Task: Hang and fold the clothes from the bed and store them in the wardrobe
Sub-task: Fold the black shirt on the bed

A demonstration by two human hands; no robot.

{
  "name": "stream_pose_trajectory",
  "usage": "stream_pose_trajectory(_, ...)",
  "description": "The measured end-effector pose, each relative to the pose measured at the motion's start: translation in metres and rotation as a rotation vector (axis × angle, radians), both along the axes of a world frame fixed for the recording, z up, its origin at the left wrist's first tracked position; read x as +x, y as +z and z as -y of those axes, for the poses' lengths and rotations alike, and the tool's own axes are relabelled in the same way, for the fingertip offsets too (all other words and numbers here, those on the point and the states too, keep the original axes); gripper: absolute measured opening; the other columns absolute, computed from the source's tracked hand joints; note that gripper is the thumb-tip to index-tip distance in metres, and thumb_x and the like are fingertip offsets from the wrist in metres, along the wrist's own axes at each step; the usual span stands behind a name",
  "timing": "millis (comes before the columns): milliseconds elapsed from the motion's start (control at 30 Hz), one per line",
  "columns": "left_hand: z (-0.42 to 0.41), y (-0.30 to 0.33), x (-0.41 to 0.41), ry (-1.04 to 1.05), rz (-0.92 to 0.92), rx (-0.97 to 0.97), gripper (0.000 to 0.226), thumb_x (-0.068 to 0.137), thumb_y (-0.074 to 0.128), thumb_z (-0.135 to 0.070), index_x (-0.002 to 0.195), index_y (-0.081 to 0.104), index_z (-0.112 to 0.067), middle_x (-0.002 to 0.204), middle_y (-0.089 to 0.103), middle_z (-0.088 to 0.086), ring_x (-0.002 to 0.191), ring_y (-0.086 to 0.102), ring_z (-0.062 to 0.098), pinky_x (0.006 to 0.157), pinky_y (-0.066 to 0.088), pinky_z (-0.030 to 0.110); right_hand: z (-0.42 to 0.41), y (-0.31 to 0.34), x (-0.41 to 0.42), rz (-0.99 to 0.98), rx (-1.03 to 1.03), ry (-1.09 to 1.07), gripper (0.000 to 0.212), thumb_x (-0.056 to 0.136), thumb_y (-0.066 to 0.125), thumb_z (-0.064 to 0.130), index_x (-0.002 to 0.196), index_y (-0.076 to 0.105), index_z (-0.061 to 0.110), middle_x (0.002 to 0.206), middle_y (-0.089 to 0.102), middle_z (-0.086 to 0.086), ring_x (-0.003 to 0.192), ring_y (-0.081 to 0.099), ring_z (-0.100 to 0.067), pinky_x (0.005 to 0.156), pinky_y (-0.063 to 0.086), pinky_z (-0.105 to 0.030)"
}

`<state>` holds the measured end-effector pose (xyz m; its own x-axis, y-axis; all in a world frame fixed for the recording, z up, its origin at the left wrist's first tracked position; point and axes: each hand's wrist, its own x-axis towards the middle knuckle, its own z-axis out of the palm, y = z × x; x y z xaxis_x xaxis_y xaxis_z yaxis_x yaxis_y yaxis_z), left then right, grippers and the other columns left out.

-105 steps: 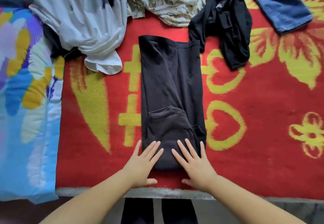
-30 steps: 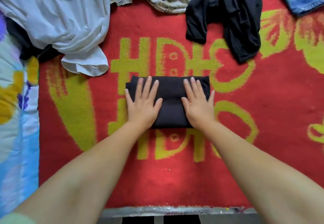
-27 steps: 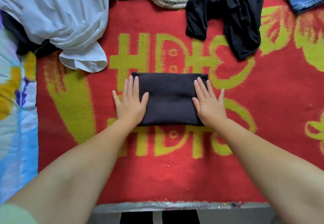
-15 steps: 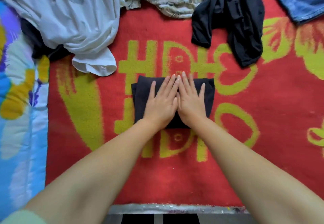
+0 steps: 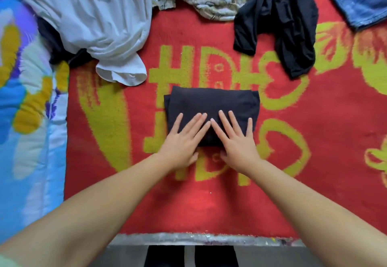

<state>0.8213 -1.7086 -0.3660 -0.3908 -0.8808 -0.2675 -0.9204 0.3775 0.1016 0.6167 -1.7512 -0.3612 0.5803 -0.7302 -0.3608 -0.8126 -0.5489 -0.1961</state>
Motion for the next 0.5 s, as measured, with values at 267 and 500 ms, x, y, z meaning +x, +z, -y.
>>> stream_pose_trajectory(267, 0.016, -0.027, -0.018, 0.181, 0.094, 0.058, 0.087, 0.096, 0.044, -0.015, 0.146, -0.027, -0.024, 0.161, -0.019, 0.002, 0.149, -0.012, 0.022, 0.113, -0.002, 0.063, 0.021, -0.02, 0.02, -0.13, -0.049, -0.176, 0.09, 0.093, 0.05, 0.005, 0.152, -0.01, 0.036, 0.159, -0.024, 0.008, 0.149, -0.013, -0.033, 0.113, 0.008, -0.066)
stream_pose_trajectory(500, 0.029, 0.029, -0.004, 0.301, -0.044, 0.355, 0.084, 0.095, 0.037, 0.007, 0.153, -0.008, -0.032, 0.163, -0.01, -0.004, 0.149, -0.007, 0.028, 0.116, 0.012, 0.059, 0.044, 0.041, 0.034, -0.255, 0.222, -0.088, 0.082, 0.097, 0.043, 0.0, 0.154, -0.002, 0.037, 0.163, -0.013, 0.006, 0.149, -0.003, -0.037, 0.111, 0.028, -0.061)
